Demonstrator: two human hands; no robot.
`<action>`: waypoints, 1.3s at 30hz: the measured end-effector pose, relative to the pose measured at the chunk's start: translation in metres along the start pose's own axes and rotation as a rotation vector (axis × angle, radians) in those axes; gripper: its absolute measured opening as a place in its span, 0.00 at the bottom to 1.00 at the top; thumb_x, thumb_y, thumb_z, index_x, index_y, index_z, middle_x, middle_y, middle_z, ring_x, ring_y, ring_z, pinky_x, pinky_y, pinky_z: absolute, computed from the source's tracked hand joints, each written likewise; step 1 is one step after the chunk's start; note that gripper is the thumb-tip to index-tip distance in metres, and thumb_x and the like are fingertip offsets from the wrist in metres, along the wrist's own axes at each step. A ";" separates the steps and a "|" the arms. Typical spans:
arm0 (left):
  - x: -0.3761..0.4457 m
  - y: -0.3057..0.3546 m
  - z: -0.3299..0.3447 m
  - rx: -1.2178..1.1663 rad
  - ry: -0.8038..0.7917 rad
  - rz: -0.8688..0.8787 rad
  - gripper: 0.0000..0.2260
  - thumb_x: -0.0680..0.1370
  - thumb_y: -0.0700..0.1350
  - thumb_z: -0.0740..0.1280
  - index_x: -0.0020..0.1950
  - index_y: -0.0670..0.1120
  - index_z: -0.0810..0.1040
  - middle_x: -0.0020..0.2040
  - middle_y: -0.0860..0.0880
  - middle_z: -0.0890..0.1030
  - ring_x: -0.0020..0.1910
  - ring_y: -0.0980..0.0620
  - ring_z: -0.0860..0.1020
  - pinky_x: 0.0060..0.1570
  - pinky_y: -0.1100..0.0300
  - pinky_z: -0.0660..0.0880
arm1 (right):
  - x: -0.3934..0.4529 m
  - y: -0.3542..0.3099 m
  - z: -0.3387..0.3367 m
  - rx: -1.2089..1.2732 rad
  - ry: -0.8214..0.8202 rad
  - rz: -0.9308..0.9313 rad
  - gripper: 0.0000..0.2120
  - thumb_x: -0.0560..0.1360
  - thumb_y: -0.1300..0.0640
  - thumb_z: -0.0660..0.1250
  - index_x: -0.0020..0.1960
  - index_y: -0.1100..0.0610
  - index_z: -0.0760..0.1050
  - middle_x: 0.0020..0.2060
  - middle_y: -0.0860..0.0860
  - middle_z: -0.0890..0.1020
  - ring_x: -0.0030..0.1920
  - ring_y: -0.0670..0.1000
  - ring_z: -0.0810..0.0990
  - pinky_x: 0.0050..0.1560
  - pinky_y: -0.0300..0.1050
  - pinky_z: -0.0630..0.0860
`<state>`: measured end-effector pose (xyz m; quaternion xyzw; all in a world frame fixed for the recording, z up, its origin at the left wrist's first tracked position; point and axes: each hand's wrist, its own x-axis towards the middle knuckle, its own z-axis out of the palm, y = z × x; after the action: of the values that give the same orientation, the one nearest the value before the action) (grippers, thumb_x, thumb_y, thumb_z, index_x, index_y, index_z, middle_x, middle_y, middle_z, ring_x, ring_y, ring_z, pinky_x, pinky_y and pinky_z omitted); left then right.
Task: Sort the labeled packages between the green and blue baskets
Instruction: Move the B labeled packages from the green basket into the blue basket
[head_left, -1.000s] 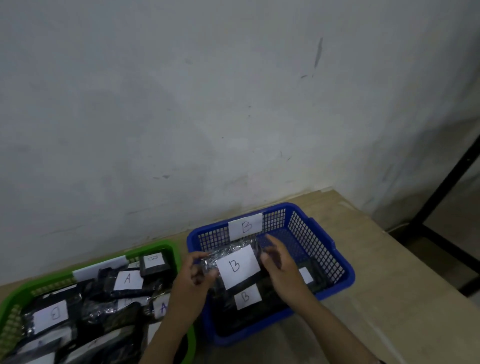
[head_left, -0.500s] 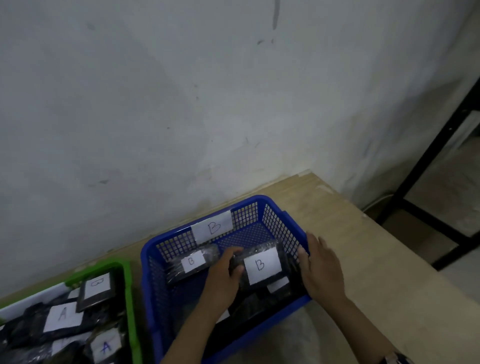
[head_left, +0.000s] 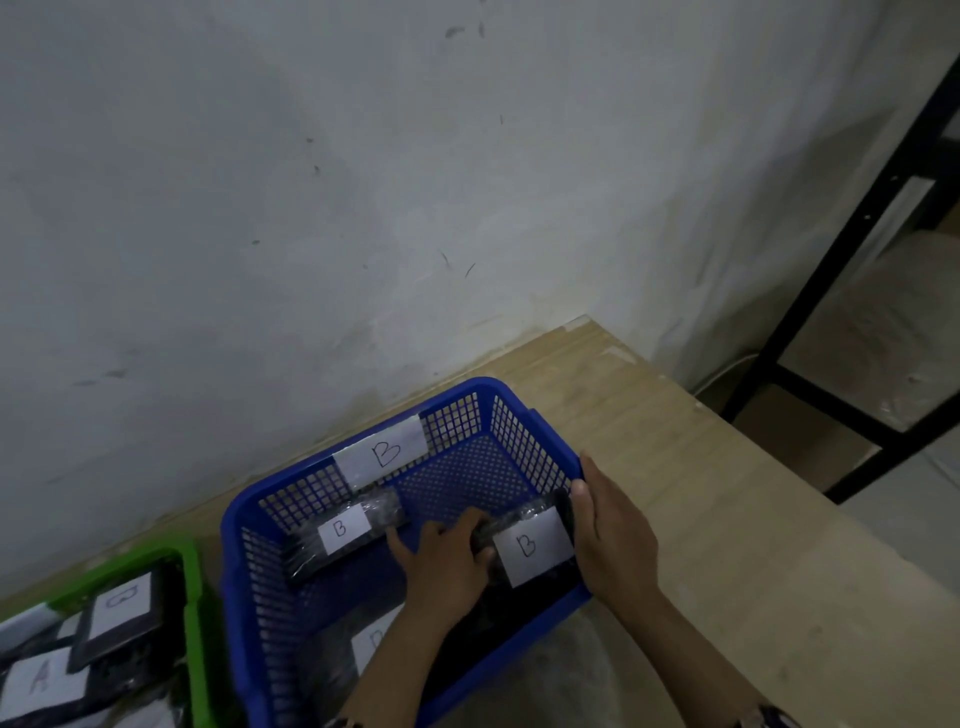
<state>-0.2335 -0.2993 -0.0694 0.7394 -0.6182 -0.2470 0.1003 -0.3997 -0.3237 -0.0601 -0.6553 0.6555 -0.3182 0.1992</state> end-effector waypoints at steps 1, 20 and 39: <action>0.000 0.001 -0.001 0.010 -0.012 0.007 0.12 0.78 0.51 0.58 0.61 0.58 0.66 0.56 0.53 0.77 0.67 0.52 0.63 0.67 0.38 0.31 | 0.000 0.001 0.000 -0.005 -0.001 0.003 0.22 0.79 0.48 0.48 0.71 0.53 0.61 0.66 0.52 0.74 0.63 0.51 0.73 0.56 0.41 0.67; -0.008 -0.010 0.006 0.221 -0.093 0.050 0.20 0.79 0.58 0.49 0.71 0.66 0.52 0.77 0.51 0.48 0.75 0.48 0.41 0.62 0.33 0.27 | 0.000 -0.001 -0.003 -0.094 -0.056 -0.024 0.24 0.78 0.46 0.52 0.71 0.55 0.58 0.62 0.55 0.75 0.59 0.54 0.74 0.55 0.48 0.73; -0.167 -0.156 -0.114 -0.188 0.718 -0.129 0.11 0.74 0.43 0.67 0.55 0.45 0.80 0.57 0.46 0.80 0.59 0.44 0.75 0.62 0.45 0.69 | -0.078 -0.125 0.065 -0.054 -0.304 -0.212 0.26 0.76 0.47 0.60 0.70 0.55 0.61 0.73 0.54 0.60 0.75 0.55 0.50 0.73 0.57 0.50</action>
<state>-0.0616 -0.1224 -0.0023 0.8041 -0.4704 -0.0336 0.3620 -0.2590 -0.2489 -0.0345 -0.7664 0.5533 -0.2170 0.2438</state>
